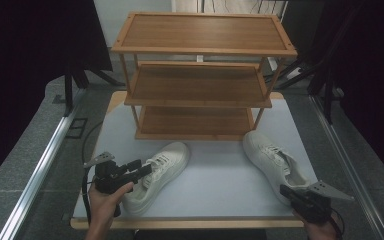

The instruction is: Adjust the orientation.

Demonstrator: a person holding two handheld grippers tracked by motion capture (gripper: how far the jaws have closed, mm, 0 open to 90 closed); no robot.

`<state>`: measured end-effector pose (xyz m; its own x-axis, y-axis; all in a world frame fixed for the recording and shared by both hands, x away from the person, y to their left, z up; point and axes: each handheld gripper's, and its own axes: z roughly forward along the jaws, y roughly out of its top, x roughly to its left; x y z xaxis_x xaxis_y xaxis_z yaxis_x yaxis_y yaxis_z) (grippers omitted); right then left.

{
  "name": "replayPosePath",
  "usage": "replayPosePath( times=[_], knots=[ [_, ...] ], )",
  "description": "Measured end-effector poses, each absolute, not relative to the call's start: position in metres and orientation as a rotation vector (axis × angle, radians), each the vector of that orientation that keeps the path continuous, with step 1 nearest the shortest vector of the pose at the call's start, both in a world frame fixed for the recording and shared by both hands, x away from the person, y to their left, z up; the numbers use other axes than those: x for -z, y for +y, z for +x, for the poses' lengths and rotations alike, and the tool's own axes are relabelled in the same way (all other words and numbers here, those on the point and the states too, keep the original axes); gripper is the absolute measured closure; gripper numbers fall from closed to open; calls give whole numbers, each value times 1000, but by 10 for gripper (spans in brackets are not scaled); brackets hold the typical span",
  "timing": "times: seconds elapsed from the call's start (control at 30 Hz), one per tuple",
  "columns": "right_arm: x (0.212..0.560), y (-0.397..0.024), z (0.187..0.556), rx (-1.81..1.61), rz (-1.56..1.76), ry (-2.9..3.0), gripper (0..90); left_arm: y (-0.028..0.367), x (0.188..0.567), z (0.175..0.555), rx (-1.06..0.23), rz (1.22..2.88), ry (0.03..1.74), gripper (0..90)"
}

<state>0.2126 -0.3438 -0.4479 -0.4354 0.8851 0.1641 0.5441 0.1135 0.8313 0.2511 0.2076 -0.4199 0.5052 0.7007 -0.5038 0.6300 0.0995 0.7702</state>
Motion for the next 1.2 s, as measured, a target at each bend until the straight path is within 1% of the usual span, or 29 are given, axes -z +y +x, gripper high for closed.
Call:
replayPosePath(
  times=[0.27,0.33,0.37,0.4,0.47,0.5,0.6,0.8,0.9,1.07,1.2],
  knots=[
    [449,-352,213,-1246,1422,1998,888,207,420,251,-72,1584,1174,411],
    [449,-351,213,-1247,1413,2010,860,207,419,251,-75,1584,1174,411],
    [449,-351,213,-1247,1413,2010,860,207,419,251,-74,1584,1172,411],
    [448,-349,213,-1264,1396,2032,823,207,419,251,-75,1583,1172,411],
    [448,-349,213,-1275,1386,2038,806,207,419,251,-74,1583,1172,411],
    [442,-349,211,-1314,1349,2029,773,207,419,251,-76,1583,1172,411],
    [436,-349,209,-1344,1310,2020,755,208,418,250,-85,1578,1167,412],
    [423,-349,206,-1357,1255,1975,652,208,414,247,-106,1576,1147,412],
    [421,-347,209,-1363,1244,1968,622,210,413,248,-106,1571,1155,411],
    [419,-345,213,-1357,1225,1978,608,212,411,249,-108,1566,1155,412],
    [406,-353,223,-1367,1202,1961,584,214,406,247,-126,1583,1143,410]
  ],
)
